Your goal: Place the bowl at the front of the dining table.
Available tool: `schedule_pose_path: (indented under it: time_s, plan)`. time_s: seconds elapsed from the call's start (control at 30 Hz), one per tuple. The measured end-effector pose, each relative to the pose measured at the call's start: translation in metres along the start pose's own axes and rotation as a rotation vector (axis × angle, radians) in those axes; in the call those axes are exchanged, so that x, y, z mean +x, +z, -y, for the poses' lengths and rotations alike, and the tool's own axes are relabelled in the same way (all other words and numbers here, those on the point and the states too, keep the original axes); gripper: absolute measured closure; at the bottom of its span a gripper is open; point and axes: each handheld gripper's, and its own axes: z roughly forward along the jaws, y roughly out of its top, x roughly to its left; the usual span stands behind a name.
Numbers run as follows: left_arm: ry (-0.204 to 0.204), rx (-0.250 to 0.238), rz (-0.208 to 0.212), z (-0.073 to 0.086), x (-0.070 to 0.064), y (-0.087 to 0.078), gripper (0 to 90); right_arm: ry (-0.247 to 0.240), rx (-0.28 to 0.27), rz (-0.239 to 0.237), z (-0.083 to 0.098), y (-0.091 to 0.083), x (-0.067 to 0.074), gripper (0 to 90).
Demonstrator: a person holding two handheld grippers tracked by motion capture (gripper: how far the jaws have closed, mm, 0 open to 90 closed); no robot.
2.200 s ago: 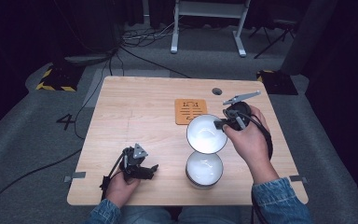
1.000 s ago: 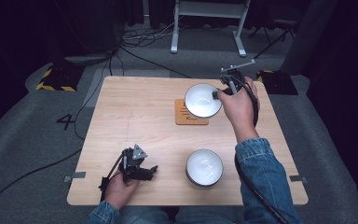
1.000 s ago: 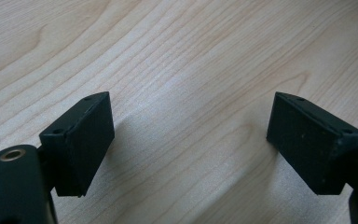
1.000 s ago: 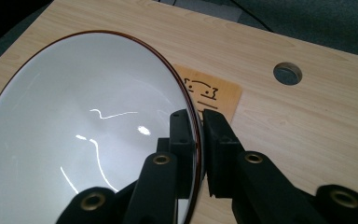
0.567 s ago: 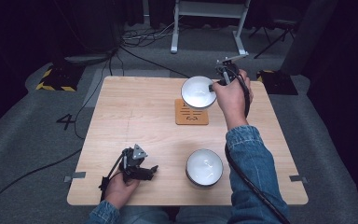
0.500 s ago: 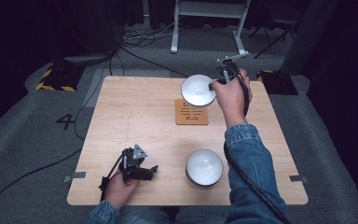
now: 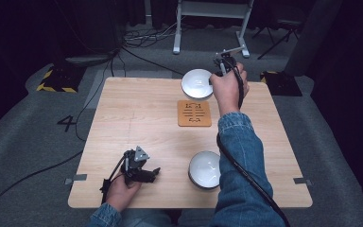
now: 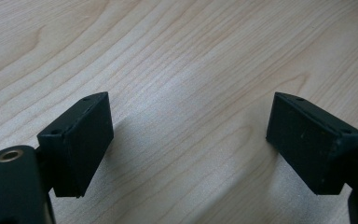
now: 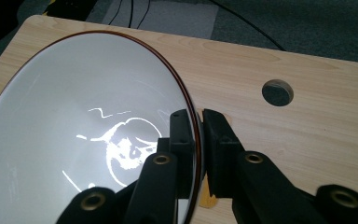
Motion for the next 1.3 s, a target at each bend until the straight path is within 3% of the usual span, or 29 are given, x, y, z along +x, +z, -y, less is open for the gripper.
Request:
schedule_pose_path:
  time_s: [0.7, 1.13, 1.3]
  plan:
    - [0.000, -0.001, 0.000, 0.000, 0.000, 0.000, 14.7, -0.004, 0.049, 0.078, -0.022, 0.033, 0.004, 83.1]
    - [0.007, -0.003, 0.001, -0.001, 0.001, 0.000, 14.7, -0.002, 0.061, 0.090, -0.025, 0.063, 0.013, 83.1]
    - [0.002, -0.001, 0.005, -0.001, 0.001, 0.001, 14.7, 0.015, 0.067, 0.063, -0.022, 0.075, 0.016, 83.1]
